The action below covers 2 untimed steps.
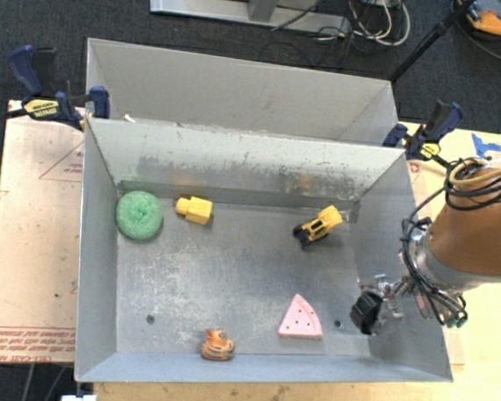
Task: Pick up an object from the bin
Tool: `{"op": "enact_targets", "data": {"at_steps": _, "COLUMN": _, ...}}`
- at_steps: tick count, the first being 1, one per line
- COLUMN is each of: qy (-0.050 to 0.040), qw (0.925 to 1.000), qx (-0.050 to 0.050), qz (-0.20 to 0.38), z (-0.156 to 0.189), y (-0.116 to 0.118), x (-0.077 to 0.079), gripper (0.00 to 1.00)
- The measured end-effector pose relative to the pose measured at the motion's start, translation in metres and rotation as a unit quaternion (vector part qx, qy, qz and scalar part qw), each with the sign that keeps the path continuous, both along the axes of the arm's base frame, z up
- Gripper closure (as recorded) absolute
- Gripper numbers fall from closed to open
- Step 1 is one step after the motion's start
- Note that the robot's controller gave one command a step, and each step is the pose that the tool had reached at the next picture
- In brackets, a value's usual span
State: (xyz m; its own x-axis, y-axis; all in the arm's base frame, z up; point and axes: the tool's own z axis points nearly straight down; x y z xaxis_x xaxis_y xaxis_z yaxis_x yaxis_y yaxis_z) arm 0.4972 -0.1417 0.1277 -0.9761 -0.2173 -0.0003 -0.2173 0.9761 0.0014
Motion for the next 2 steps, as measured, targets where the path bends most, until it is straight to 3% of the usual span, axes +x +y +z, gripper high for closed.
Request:
{"op": "enact_targets", "data": {"at_steps": 1, "qy": 0.0007, "qw": 1.0, "qx": 0.0, "qz": 0.006, "z": 0.071, "y": 0.0, "x": 0.009, "gripper": 1.0}}
{"op": "enact_targets", "data": {"at_steps": 2, "qy": 0.0013, "qw": 0.9998, "qx": 0.0, "qz": 0.018, "z": 0.137, "y": 0.026, "x": -0.007, "gripper": 1.0}}
